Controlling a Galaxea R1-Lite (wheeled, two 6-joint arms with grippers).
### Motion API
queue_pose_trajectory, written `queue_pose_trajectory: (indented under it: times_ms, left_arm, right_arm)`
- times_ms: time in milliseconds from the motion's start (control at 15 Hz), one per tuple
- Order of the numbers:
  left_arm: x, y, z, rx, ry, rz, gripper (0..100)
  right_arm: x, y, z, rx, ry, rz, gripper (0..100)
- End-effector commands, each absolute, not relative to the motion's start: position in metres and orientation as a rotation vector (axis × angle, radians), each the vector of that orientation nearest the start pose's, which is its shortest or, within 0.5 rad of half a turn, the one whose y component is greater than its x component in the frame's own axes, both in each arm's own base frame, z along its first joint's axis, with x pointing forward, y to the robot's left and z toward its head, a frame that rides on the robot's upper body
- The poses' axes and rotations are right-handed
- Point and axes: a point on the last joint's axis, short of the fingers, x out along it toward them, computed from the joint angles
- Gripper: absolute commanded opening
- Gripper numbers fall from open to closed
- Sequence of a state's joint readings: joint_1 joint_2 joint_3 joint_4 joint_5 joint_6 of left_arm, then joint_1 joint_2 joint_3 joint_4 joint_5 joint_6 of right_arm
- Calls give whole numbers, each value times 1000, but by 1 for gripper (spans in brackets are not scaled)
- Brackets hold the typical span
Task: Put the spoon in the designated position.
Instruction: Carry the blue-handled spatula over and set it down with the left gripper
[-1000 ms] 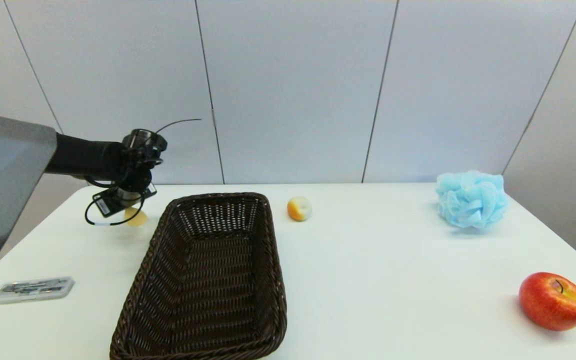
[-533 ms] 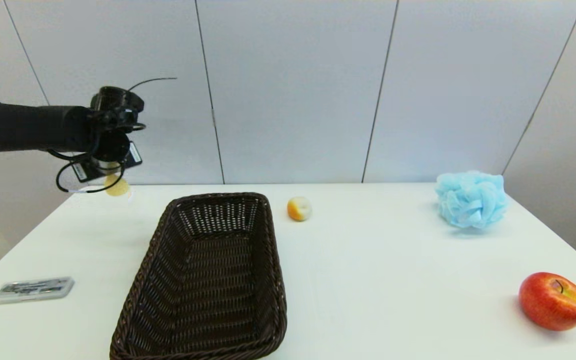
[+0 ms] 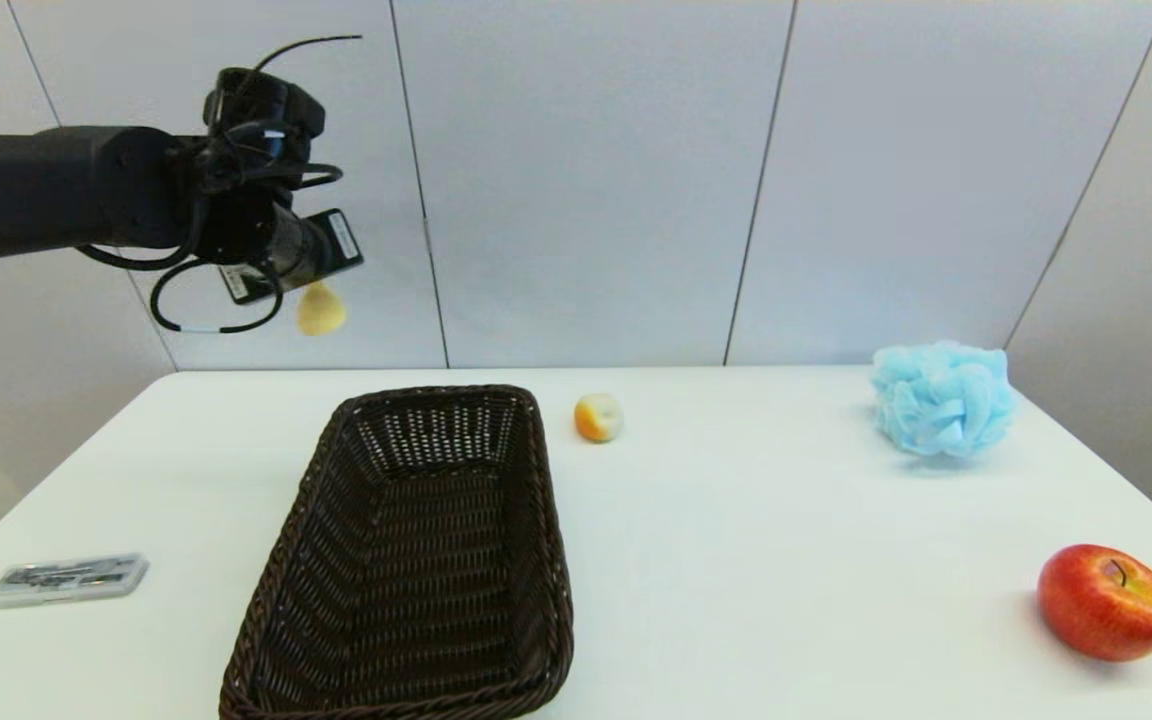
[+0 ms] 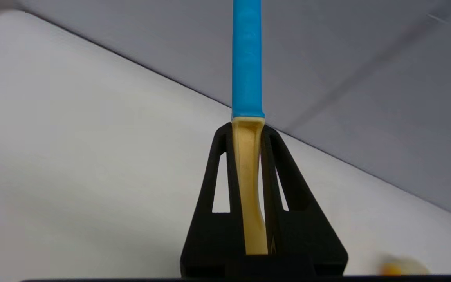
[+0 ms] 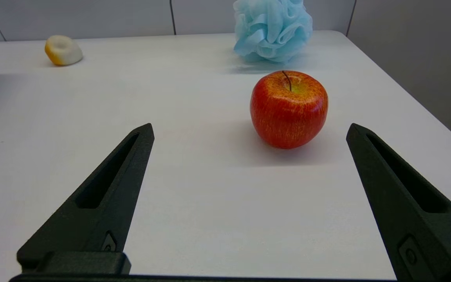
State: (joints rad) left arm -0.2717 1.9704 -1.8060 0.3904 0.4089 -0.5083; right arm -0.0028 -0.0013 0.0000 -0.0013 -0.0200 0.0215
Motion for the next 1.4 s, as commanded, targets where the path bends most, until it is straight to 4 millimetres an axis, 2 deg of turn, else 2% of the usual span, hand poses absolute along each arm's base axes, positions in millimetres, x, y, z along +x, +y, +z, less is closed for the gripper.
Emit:
queue_pose_trajectory:
  times_ms: [67,533,1000,1400]
  left_arm:
    - [339,-144,287,-374,511,6,0]
    - [294,-224,278,-518,620,-173,0]
    - [269,-290,239,-647,772,-194,0]
    - [252,-329,204,-617,826,-165,0]
  right_arm:
    - [-23,0,76,21,-2,-23,100]
    - [-23,0,76,21,-2,-23,100]
    - [-23,0,76,21,-2,-23,100]
    - [-23,0,76,21,-2,-23,100]
